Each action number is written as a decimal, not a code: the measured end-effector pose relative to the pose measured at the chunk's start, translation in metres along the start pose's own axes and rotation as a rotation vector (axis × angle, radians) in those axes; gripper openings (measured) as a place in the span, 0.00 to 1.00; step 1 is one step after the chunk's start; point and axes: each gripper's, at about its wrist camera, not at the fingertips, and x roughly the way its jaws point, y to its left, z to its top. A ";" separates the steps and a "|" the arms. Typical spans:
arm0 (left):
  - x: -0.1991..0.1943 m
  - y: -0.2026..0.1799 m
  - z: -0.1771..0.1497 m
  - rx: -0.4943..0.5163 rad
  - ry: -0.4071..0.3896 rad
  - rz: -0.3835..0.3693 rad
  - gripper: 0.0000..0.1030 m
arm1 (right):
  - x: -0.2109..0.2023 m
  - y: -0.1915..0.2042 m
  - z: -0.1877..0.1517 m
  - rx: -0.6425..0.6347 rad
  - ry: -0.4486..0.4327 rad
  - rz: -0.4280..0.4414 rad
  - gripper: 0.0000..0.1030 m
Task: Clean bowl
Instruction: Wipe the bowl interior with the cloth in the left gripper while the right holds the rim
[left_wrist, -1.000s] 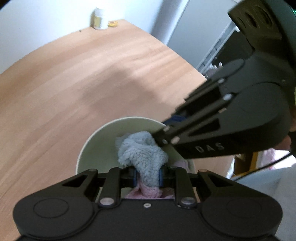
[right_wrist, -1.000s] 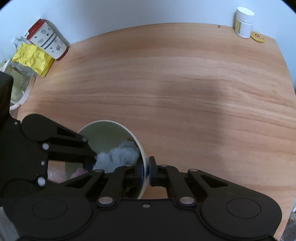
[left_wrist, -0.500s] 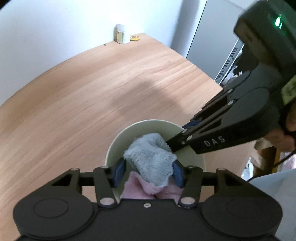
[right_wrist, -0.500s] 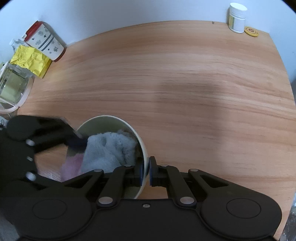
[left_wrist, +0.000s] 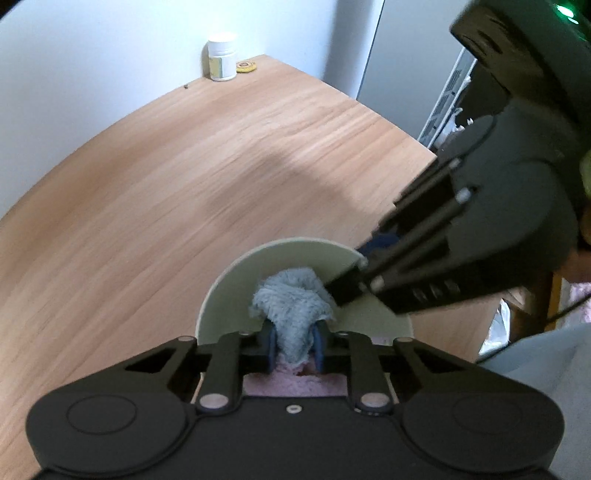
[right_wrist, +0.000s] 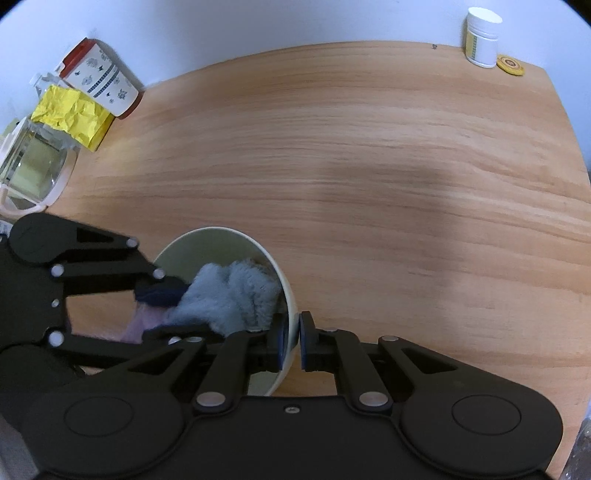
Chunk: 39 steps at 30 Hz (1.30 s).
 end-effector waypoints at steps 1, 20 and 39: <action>0.002 -0.002 0.000 0.013 -0.007 0.008 0.16 | 0.000 0.001 0.000 -0.011 0.002 -0.004 0.10; -0.016 0.004 0.001 0.056 -0.031 0.162 0.14 | 0.000 0.012 -0.002 -0.065 -0.003 -0.066 0.14; -0.019 -0.001 -0.013 0.192 0.163 -0.054 0.14 | 0.004 0.025 0.008 -0.045 0.004 -0.123 0.06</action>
